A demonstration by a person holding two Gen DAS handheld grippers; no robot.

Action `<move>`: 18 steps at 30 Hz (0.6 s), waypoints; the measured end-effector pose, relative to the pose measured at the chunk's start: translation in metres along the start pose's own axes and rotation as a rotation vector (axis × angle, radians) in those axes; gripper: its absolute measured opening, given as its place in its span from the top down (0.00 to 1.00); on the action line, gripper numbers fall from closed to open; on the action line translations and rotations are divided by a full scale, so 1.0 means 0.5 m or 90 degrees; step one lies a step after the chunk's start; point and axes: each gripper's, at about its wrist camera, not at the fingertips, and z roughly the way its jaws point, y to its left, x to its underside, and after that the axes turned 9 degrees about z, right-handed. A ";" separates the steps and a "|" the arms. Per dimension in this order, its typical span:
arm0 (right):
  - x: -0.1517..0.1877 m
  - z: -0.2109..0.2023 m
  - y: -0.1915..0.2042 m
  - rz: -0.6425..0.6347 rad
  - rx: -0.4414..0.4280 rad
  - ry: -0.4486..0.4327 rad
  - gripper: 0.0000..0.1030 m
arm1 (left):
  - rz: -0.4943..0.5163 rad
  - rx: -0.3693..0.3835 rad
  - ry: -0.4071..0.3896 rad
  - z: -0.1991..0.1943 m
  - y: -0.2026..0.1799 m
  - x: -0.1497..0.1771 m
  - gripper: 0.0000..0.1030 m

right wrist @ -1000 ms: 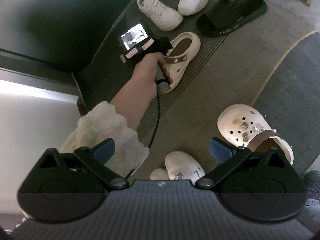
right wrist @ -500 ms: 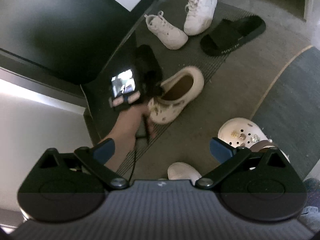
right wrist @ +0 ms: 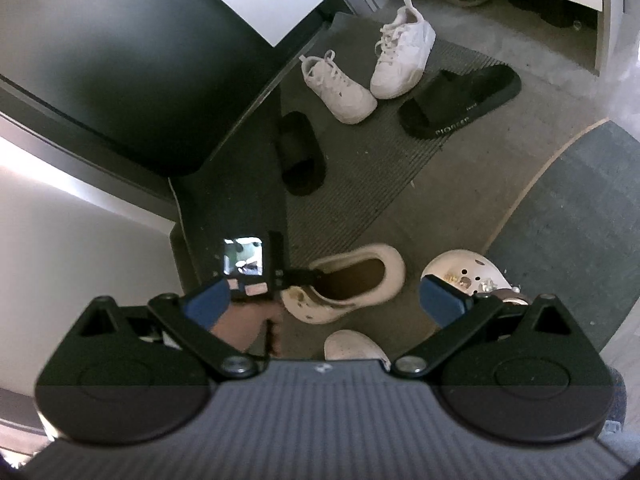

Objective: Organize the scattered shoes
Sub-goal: 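Lift the clog with the left tool, lower it onto the floor and open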

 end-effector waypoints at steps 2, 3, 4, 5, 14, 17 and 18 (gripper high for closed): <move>0.000 -0.006 0.001 -0.006 -0.004 -0.008 0.00 | -0.005 0.005 -0.009 -0.011 -0.003 0.001 0.71; 0.000 -0.009 0.001 -0.008 -0.006 -0.010 0.00 | -0.012 0.007 -0.014 -0.016 -0.003 0.002 0.61; 0.000 -0.011 0.002 -0.009 -0.008 -0.012 0.00 | -0.024 0.012 -0.021 -0.027 0.000 0.002 0.48; 0.000 -0.016 0.003 -0.015 -0.011 -0.015 0.00 | -0.037 0.013 -0.026 -0.040 0.003 0.003 0.43; -0.007 -0.035 0.003 -0.108 -0.024 -0.004 0.00 | -0.147 0.064 -0.084 -0.213 0.019 0.057 0.12; -0.005 -0.044 -0.002 -0.127 -0.017 -0.012 0.00 | -0.162 0.042 -0.110 -0.287 0.036 0.073 0.10; -0.005 -0.049 -0.005 -0.124 -0.020 -0.016 0.00 | -0.173 0.036 -0.113 -0.313 0.042 0.079 0.10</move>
